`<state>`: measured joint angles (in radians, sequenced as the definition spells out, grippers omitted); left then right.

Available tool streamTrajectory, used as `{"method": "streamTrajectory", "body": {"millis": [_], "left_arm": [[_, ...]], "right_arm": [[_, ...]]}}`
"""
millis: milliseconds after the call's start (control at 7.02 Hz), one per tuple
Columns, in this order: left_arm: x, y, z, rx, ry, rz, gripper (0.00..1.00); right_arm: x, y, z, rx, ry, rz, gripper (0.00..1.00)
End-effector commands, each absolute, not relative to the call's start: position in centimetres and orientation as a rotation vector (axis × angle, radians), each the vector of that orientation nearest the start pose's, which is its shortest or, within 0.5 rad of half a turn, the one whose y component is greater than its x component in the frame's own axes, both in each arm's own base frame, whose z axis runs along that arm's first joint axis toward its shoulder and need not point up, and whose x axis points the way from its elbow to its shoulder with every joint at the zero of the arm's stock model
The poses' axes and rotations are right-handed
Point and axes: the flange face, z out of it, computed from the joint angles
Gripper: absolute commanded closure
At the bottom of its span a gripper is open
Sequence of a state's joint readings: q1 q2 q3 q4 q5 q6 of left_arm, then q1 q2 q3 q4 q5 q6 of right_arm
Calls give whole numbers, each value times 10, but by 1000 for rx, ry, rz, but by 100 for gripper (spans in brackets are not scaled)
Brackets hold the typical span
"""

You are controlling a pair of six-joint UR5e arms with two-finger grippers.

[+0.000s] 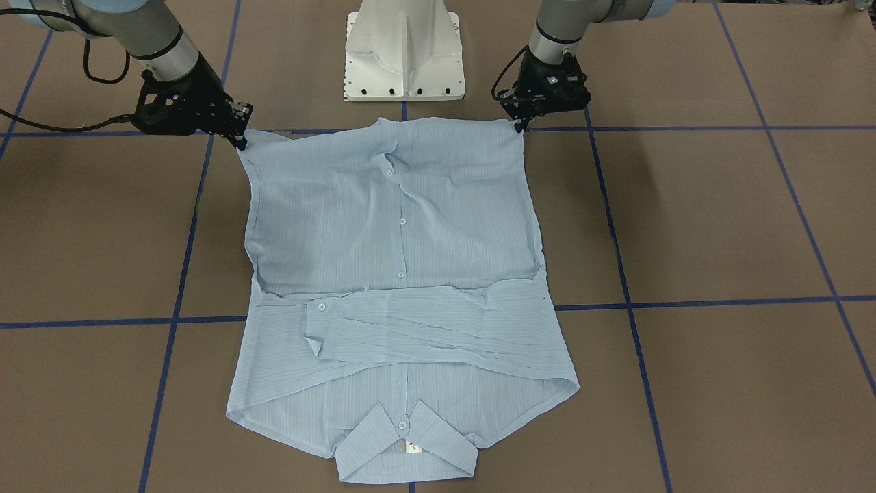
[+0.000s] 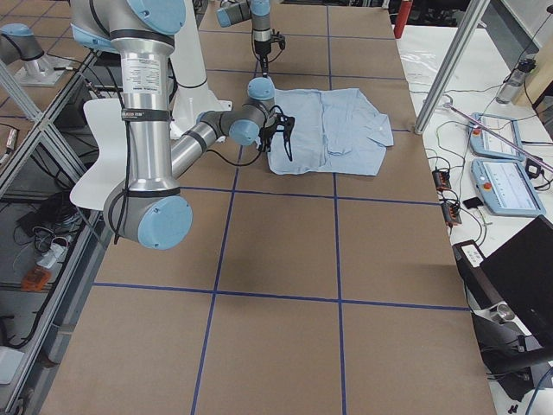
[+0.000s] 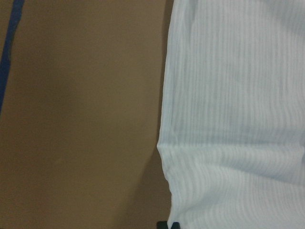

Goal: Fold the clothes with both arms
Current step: 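Lift the hem with both grippers and fold it toward the collar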

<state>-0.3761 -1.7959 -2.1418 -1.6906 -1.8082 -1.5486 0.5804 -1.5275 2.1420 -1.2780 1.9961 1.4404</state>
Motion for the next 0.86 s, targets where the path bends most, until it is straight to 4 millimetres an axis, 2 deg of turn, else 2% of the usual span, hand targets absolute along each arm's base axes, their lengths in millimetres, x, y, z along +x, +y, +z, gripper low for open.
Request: {"method": "streamTrajectory", "body": {"millis": [0,143,285,428,570,713], "left_arm": [[394,-329,253,-18,999,-253,100],[370,-353,245,9,1023,-233,100],[352,-371,237,22,1047,-229,100],[342,-388,225,50,1065,-245,100],[339,-408,233,60,1052,-278,100],[349,-433,232,83,1034,-270,100]], "right_arm": [[-326,-362,315,-39,-1028,256,100],[-323,-379,305,-14,-1045,280,100],[-326,-404,293,13,-1060,306,100],[-332,-437,285,34,-1061,340,100],[-330,-473,280,39,-1061,378,100],[-316,-514,275,44,-1064,422,100]]}}
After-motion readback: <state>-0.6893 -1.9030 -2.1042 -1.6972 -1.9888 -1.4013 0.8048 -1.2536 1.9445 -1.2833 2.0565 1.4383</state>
